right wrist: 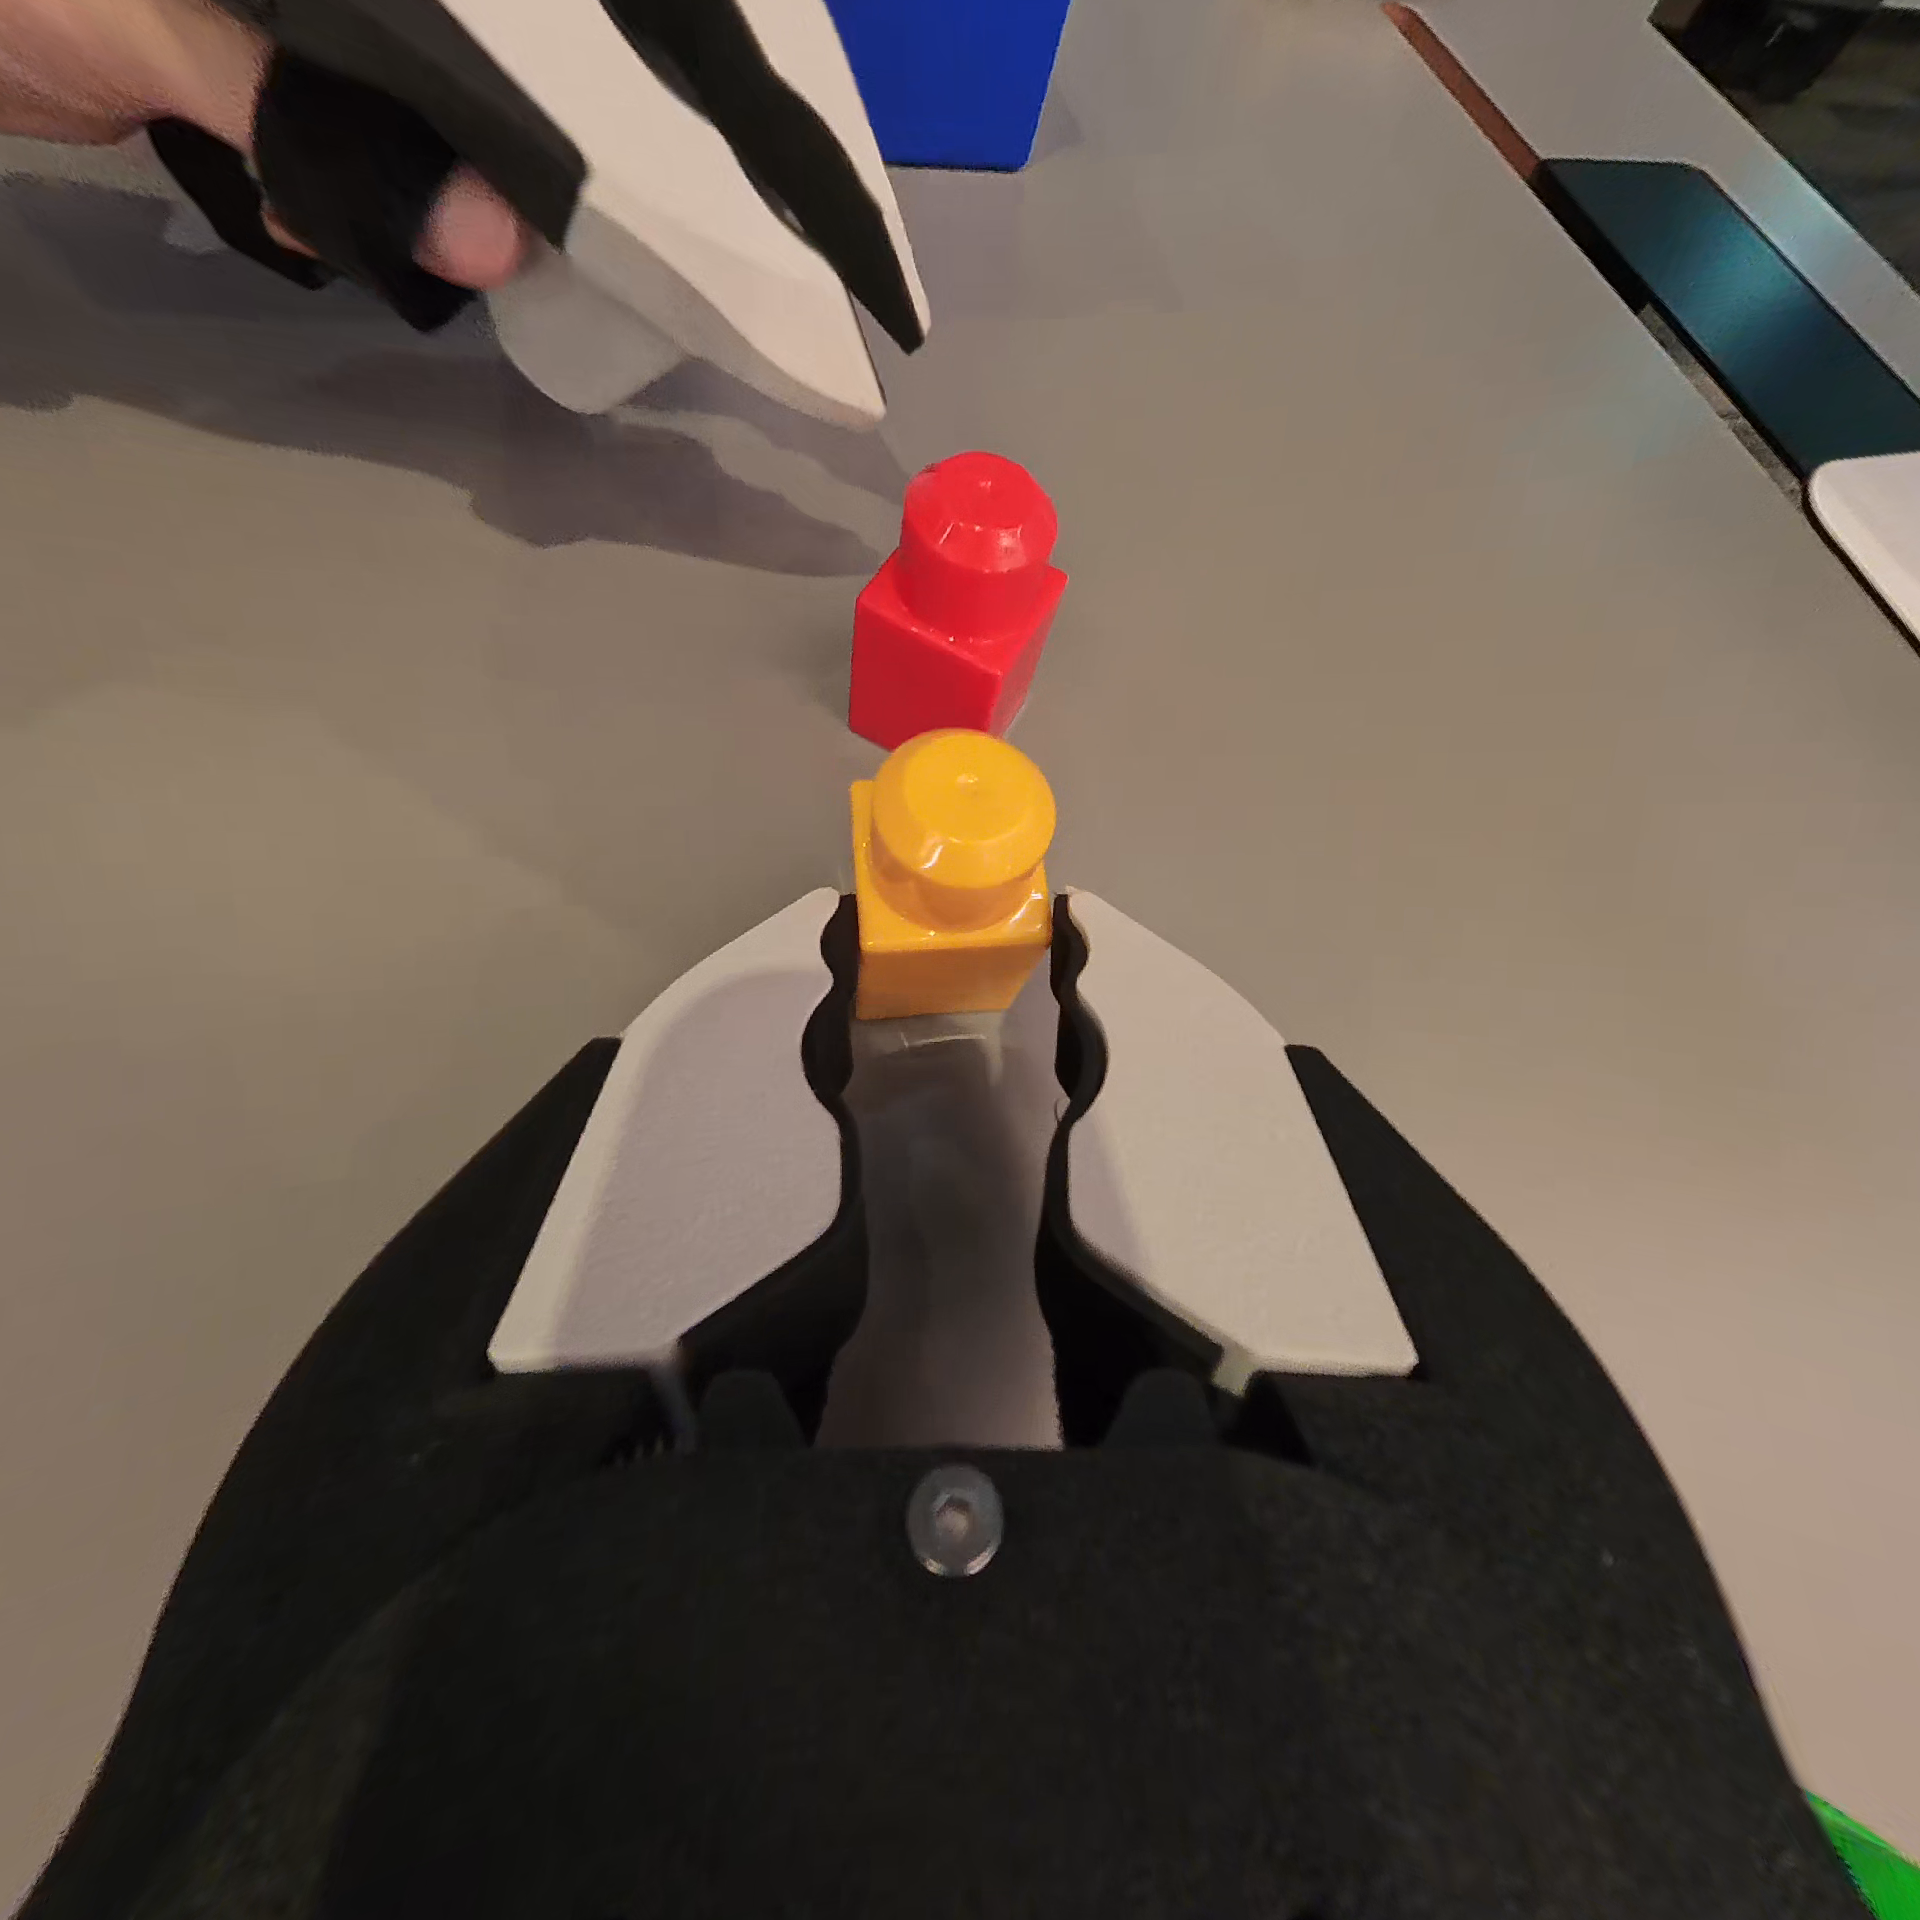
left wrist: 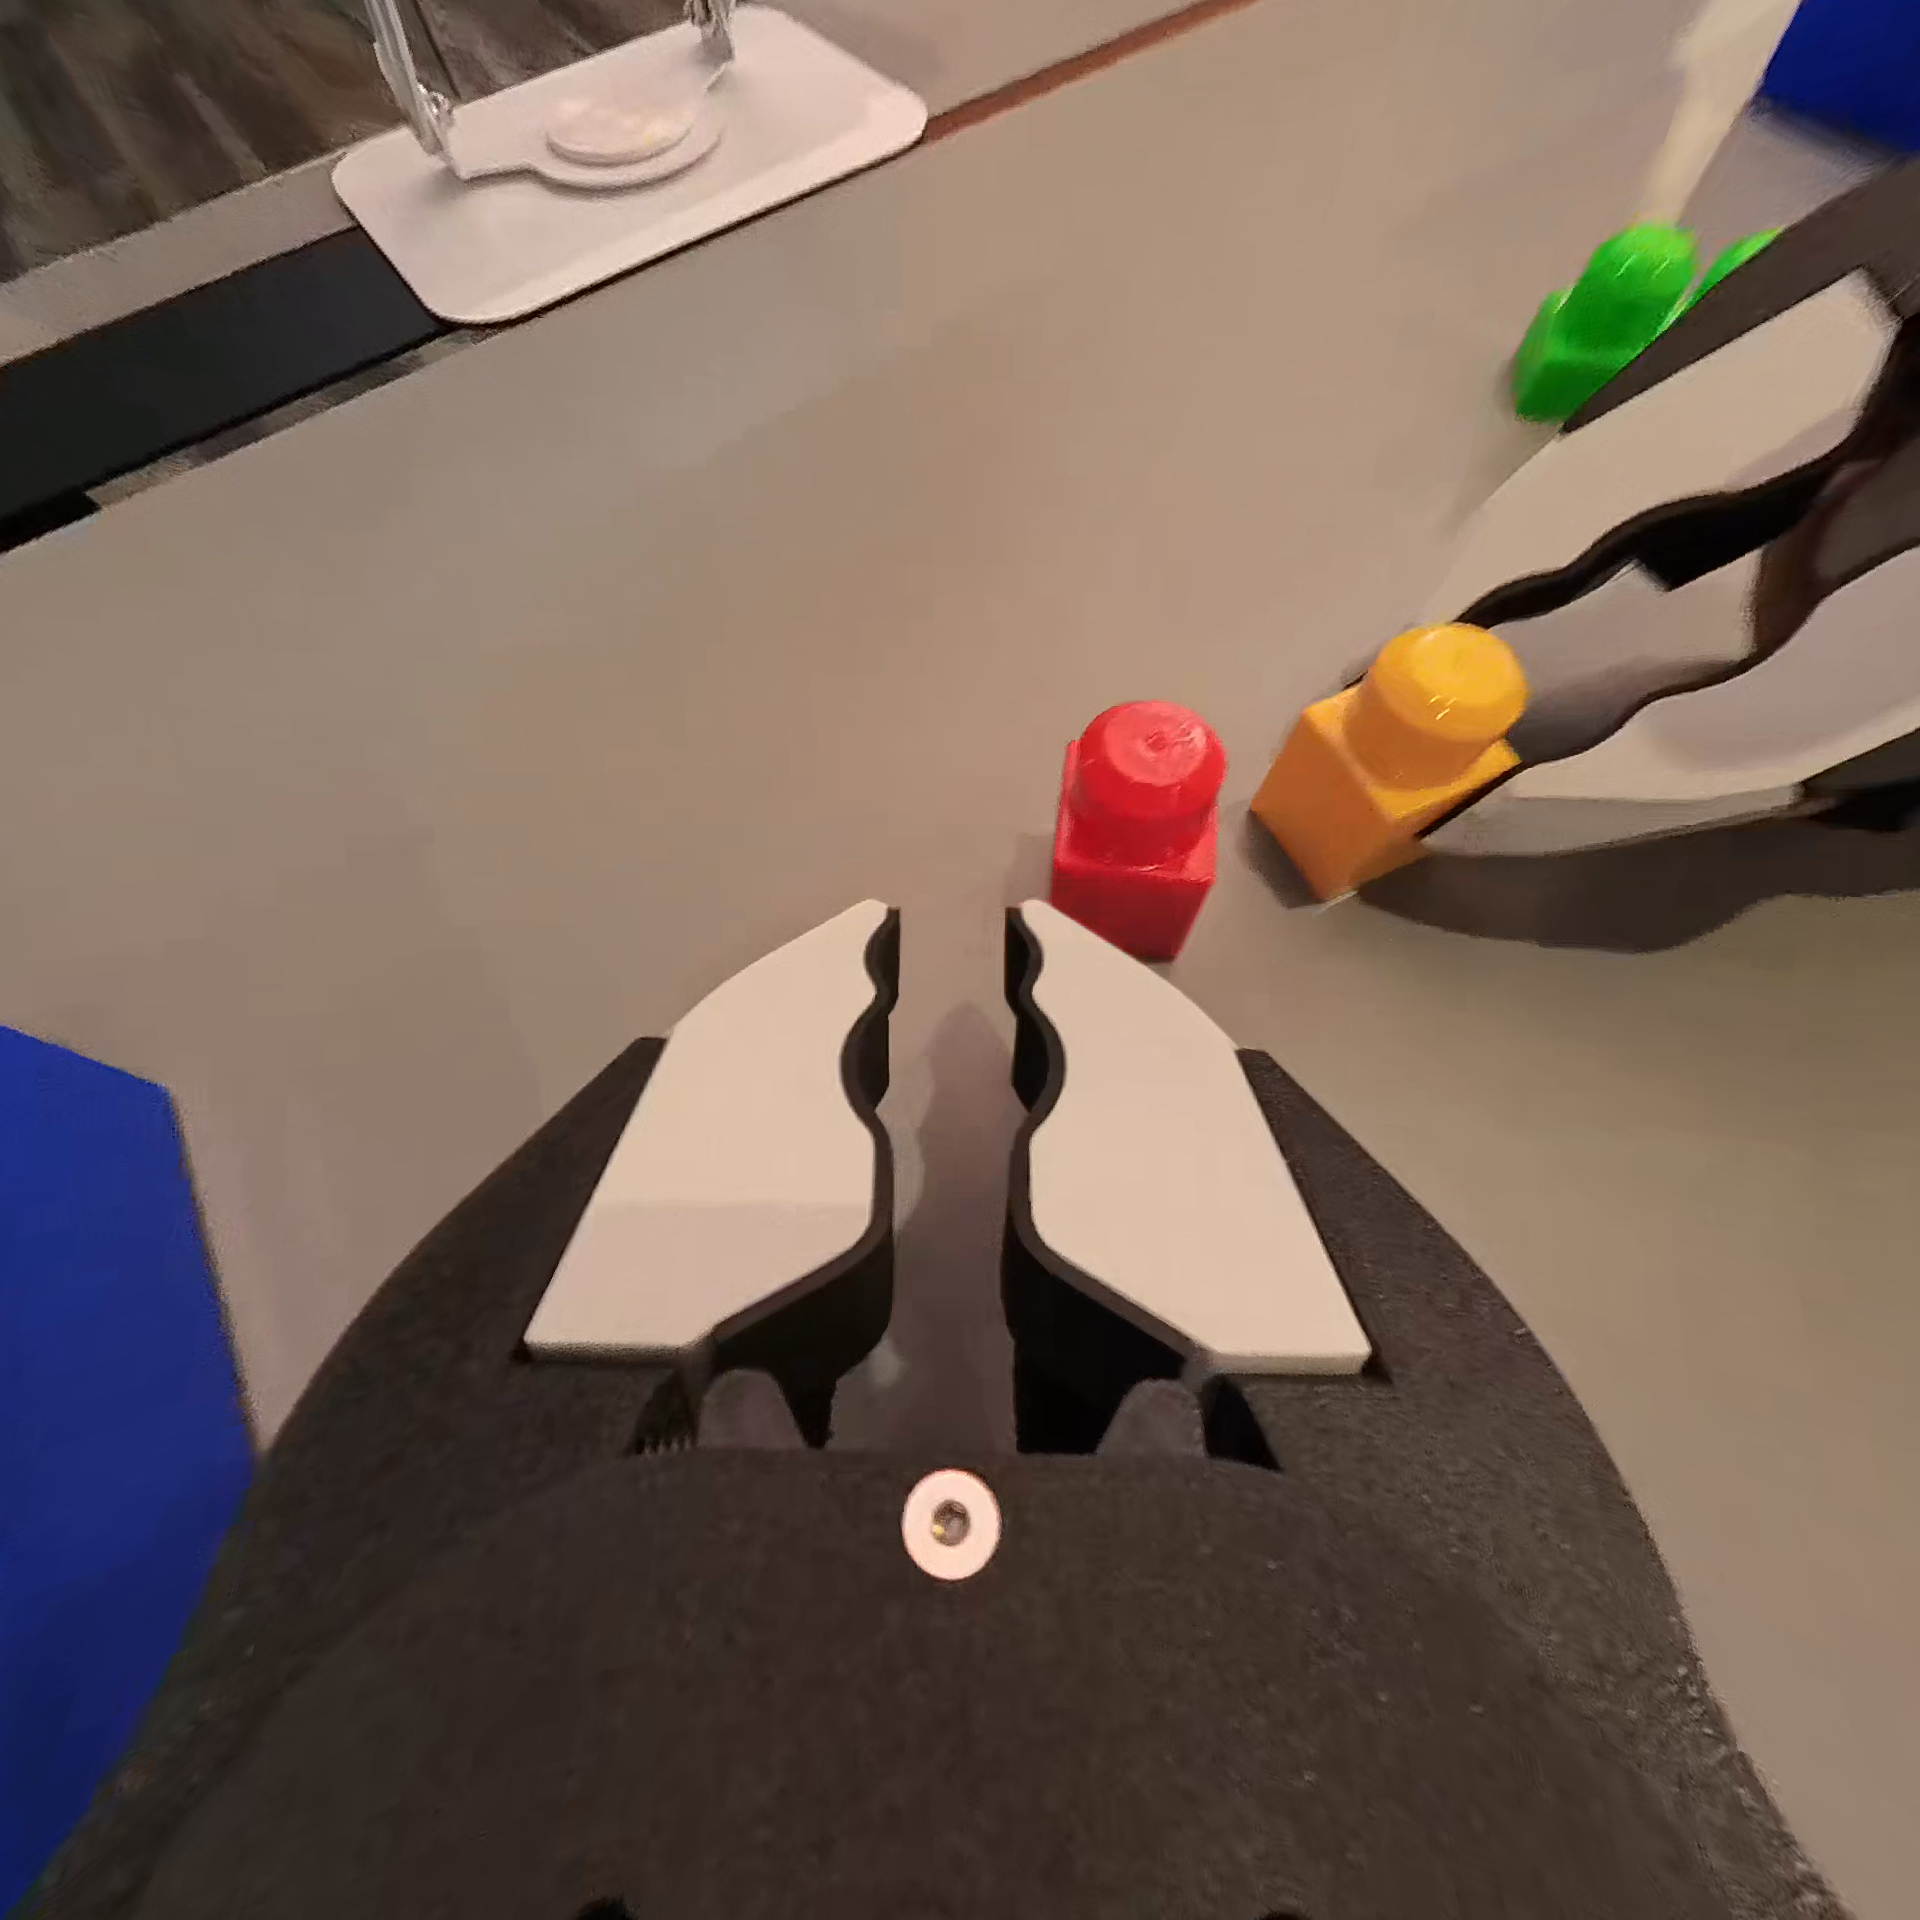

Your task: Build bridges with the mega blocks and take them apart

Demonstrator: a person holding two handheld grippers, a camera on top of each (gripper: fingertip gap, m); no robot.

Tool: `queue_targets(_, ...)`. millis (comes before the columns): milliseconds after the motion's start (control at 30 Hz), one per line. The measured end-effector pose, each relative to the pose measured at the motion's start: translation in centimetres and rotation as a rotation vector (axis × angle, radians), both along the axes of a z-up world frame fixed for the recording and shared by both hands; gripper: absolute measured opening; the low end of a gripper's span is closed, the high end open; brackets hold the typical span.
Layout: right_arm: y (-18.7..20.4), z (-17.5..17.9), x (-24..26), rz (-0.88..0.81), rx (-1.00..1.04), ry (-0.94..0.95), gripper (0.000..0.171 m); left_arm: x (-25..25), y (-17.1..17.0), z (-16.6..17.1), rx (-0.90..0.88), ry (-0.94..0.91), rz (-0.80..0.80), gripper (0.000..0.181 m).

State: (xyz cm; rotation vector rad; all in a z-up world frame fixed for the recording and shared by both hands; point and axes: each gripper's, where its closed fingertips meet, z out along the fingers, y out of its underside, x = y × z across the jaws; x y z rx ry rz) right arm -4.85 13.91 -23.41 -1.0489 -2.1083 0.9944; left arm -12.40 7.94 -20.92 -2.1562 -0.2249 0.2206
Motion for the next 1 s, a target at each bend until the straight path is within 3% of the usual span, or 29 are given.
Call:
queue_targets(167,-0.7,0.0,-0.5,-0.003,-0.022,-0.010,0.035,-1.8,0.8,-1.5,-0.098,0.118,0.028,0.007)
queue_targets(400,-0.8,0.0,-0.4,-0.015,-0.035,-0.016,0.035,-0.6,2.6,-2.4,-0.047,-0.064,-0.019,0.005)
queue_targets(867,-0.2,0.0,-0.4,0.114,-0.041,-0.016,0.035,2.9,2.9,-3.0,-0.066,-0.041,-0.127,0.003)
queue_targets(1000,0.4,0.0,-0.9,0.116,-0.025,-0.008,0.035,1.4,2.8,-3.2,-0.093,-0.014,-0.093,0.002)
